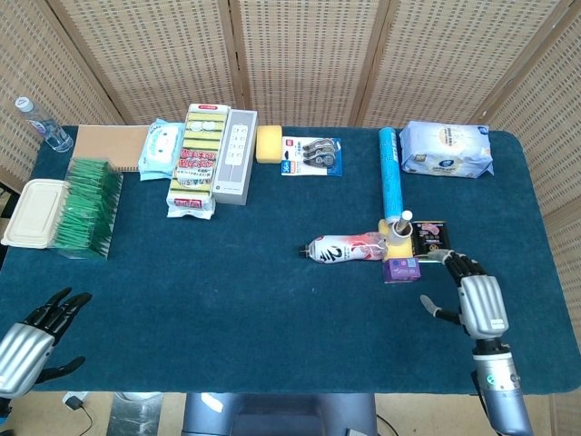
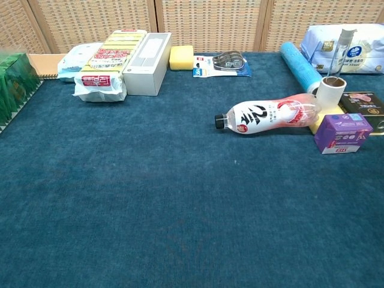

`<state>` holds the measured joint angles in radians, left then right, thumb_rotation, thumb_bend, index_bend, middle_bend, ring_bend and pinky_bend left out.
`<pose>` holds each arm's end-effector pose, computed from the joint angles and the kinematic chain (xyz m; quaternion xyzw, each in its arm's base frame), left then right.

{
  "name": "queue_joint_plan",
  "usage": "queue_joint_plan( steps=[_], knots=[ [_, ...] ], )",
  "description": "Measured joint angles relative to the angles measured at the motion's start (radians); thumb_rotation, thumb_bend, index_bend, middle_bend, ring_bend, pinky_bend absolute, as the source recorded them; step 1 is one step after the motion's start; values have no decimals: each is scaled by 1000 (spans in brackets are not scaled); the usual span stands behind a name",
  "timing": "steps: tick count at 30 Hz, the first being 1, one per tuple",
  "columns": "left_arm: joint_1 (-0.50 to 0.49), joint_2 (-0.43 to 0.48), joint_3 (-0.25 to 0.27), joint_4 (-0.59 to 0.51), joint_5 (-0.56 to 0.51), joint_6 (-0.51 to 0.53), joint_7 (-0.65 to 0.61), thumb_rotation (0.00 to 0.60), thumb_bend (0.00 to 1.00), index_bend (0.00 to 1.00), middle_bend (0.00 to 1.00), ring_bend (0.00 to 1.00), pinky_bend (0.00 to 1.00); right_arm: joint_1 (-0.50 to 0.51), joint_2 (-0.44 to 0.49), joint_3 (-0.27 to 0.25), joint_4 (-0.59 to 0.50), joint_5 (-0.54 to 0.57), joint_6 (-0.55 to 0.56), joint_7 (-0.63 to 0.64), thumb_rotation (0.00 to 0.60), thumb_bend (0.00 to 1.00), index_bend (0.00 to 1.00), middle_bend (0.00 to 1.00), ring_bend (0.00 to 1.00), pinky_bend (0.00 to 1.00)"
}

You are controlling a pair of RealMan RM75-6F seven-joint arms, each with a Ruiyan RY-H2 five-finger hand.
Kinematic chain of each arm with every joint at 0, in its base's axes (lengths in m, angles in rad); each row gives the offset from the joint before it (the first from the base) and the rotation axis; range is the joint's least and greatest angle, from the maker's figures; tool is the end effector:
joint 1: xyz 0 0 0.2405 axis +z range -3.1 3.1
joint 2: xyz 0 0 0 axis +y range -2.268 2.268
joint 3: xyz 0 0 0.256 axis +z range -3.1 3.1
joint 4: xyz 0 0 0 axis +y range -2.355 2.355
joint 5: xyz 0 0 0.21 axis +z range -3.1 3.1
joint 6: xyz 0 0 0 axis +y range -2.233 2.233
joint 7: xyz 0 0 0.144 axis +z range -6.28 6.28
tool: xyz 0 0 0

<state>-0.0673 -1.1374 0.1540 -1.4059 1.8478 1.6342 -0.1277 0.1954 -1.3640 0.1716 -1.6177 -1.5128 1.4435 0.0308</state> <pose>-0.3131 0.1266 0.1428 -0.7107 -0.3354 -0.4053 0.4670 -0.2490 -0.2323 0.0961 0.5489 -0.4161 0.5212 0.5040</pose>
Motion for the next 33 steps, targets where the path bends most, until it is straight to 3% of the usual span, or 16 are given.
queue_joint_plan(
  steps=[8,15,33],
  knots=[
    [2,2,0,6,2,7,-11,600,114,0,157,76,298,74,-16,84,-5,137,-114,109,600,243,254,291,290,324],
    [1,3,-3,12,-1,9,-24,600,114,0,156,76,297,115,-8,104,3,180,-184,145,600,243,253,289,289,324],
    [-2,2,-3,8,-2,-2,-17,600,114,0,156,76,297,200,-18,126,82,257,-275,77,600,243,254,290,290,324]
  ],
)
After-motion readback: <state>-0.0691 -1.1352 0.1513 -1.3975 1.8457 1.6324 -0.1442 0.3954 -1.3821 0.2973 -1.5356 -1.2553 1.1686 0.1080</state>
